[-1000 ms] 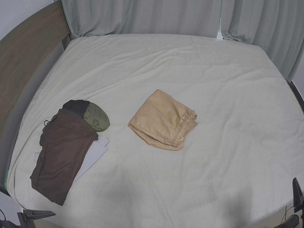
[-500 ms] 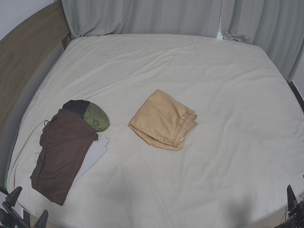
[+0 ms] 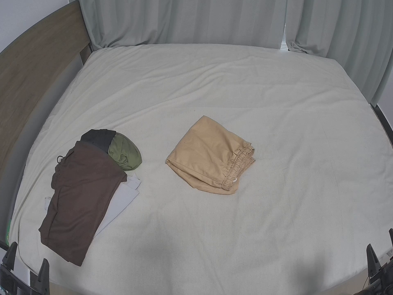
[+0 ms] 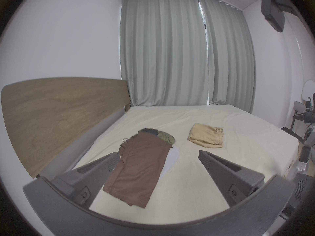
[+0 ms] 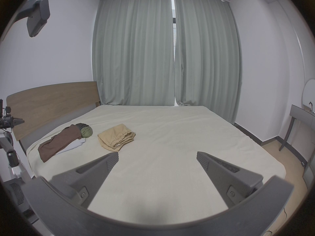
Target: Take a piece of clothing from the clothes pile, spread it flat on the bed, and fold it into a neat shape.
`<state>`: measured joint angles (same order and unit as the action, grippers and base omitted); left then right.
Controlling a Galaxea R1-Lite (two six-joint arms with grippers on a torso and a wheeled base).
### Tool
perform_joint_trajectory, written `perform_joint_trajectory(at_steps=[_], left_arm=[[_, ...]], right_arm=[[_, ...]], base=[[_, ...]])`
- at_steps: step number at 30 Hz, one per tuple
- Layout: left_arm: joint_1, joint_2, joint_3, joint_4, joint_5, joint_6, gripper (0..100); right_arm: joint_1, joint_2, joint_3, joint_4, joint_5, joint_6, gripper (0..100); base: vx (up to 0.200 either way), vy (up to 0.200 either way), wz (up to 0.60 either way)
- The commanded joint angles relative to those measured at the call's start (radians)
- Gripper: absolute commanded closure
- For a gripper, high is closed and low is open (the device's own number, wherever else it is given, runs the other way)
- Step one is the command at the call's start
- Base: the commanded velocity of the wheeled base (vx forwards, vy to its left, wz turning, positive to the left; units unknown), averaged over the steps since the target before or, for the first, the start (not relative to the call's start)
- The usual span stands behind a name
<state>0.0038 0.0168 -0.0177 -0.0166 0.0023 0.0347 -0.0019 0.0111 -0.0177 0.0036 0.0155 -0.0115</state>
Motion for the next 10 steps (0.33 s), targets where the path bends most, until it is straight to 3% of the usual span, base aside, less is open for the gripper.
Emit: perform_joint_trajectory(at_steps=[1,10], left_arm=[[-0.002,-0.009,0.018,0.018,-0.005,-0.022,0],[-0.001,-0.011,0.018,0.015,-0.002,-0.036,0]], right_arm=[[0.0,-0.011,0.016,-0.001,0.001,-0.001,0],[-0.001,-0.011,0.016,-0.001,0.001,0.004,0]], base=[[0.0,0.0,0.0],[0.0,0.0,0.0]])
